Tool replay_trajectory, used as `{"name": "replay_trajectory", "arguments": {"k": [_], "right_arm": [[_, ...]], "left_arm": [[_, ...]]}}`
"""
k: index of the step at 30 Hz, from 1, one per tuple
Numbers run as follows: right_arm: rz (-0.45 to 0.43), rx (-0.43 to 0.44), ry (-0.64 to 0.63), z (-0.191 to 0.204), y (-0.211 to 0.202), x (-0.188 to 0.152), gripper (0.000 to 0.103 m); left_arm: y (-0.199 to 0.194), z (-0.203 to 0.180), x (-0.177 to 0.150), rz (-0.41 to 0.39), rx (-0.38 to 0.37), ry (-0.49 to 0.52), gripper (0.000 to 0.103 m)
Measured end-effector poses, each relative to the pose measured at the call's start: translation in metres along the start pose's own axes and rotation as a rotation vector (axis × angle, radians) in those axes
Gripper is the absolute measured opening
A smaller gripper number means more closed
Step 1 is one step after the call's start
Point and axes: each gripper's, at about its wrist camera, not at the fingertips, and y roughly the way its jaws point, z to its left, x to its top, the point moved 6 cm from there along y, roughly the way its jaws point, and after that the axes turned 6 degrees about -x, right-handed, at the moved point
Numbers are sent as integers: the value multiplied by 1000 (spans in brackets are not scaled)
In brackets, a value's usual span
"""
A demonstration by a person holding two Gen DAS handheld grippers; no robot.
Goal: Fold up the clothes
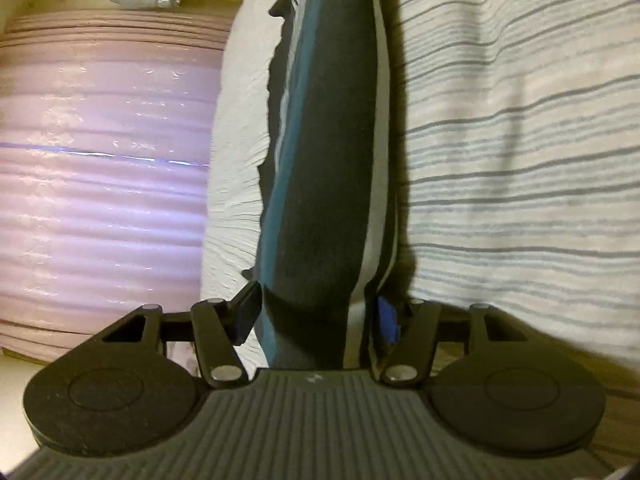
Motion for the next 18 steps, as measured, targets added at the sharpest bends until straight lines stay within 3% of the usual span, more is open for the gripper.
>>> {"name": "replay_trajectory", "arguments": {"k": [2, 3, 4, 5, 7, 11, 14, 18], "right_arm": [[2, -14, 17, -5, 6, -1, 68], [4, -16, 21, -7, 8, -2, 62], [6, -16, 10, -7, 9, -3, 41], [6, -20, -4, -6, 8, -4, 32], [0, -22, -12, -8, 6, -6, 25], [2, -46, 5, -25, -5, -11, 18], [0, -71, 5, -35, -21, -16, 16], [10, -72, 18, -36, -65, -34, 16]], "left_arm": [[0, 3, -1, 4, 12, -21, 32], [0, 4, -1, 7, 18, -26, 25], [0, 5, -1, 11, 19, -36, 21], [-2, 6, 0, 15, 20, -48, 17], [-8, 10, 3, 21, 20, -78, 14], [-33, 18, 12, 26, 18, -145, 11], [-63, 8, 25, 14, 13, -131, 11], [-119, -11, 43, -14, -12, -153, 11]]}}
